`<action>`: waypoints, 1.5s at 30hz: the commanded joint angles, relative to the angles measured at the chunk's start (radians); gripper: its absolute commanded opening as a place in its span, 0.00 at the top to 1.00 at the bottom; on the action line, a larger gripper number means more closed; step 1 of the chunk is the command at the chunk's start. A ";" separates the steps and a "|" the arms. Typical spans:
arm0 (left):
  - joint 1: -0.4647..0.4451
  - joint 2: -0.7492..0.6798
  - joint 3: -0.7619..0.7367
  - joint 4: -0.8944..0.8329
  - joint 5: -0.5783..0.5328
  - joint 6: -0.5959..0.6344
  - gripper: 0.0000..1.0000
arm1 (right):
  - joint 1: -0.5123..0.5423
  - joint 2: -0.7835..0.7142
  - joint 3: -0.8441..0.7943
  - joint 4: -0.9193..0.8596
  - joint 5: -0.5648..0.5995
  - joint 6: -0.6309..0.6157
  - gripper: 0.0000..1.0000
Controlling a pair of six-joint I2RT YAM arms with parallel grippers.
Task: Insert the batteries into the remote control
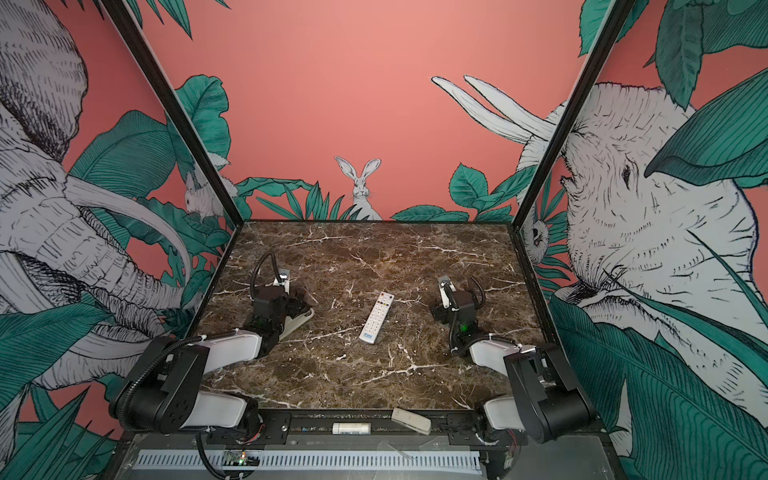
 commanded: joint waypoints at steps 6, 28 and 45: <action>0.034 -0.003 0.011 0.081 0.084 0.040 0.01 | -0.026 -0.017 0.000 0.080 0.021 0.045 0.00; 0.036 -0.134 -0.136 0.189 0.050 -0.073 0.01 | -0.028 -0.370 -0.284 0.187 -0.001 0.094 0.01; 0.050 0.060 -0.114 0.412 -0.031 0.022 0.01 | -0.032 -0.185 -0.284 0.425 0.230 0.058 0.01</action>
